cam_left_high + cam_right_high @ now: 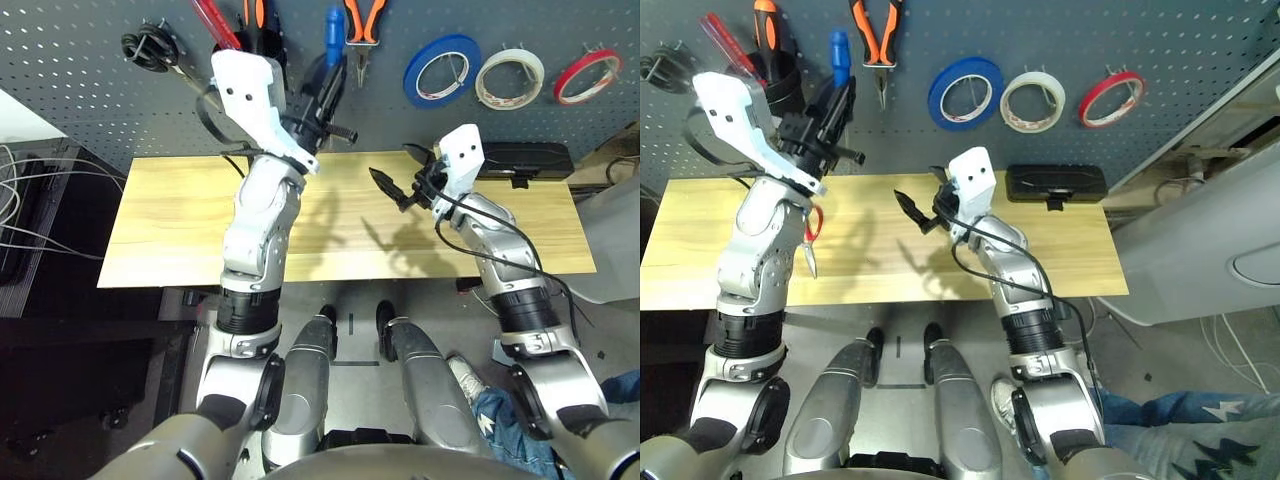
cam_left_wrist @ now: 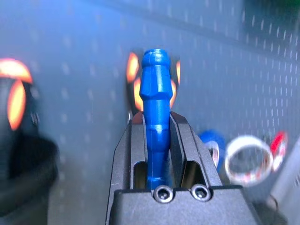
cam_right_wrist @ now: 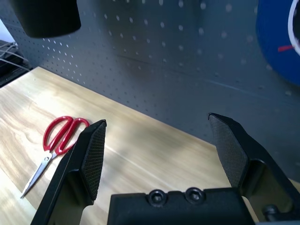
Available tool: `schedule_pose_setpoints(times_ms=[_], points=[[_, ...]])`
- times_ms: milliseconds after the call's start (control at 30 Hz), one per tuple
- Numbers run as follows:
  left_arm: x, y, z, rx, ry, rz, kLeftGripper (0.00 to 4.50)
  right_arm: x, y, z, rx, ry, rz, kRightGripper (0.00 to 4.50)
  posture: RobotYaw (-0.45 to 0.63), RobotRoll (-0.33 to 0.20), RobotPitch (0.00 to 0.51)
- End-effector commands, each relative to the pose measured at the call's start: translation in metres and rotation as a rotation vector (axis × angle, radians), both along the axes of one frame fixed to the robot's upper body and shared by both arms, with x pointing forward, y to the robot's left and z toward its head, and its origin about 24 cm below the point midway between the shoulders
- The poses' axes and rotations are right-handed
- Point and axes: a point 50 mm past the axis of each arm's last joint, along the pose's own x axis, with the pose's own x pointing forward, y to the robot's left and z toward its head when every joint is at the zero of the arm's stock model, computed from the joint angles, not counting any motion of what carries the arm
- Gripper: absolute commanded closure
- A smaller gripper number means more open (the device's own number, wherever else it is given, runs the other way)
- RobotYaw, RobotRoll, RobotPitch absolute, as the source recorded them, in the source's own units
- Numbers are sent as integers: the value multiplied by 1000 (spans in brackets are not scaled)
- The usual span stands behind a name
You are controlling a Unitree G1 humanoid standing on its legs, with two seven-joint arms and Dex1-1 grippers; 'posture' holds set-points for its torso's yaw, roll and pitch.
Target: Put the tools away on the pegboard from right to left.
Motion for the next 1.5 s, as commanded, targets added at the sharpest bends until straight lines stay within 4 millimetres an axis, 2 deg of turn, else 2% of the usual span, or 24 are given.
schedule_pose_setpoints(times_ms=[33, 333, 633, 967, 1300, 1500], points=[[0, 0, 15, -52, -63, -15, 3939, 0, 4, 1, 20, -8, 16, 0, 86, 0, 320], [8, 8, 52, -99, -245, 32, 3939, 2, 11, 12, 56, -54, 35, 0, 92, 0, 312], [23, 27, 68, -25, -389, 155, 3939, 1, 16, 13, 63, -69, 52, 0, 86, 0, 305], [32, 42, 61, 53, -421, 235, 3939, 0, 18, 16, 72, -81, 56, 0, 78, 0, 305], [36, 53, 44, 82, -368, 311, 3939, -5, 32, 41, 181, -164, 135, 0, 84, 0, 308], [40, 59, 35, 89, -334, 347, 3939, -5, 36, 49, 197, -210, 154, 0, 83, 0, 308]])
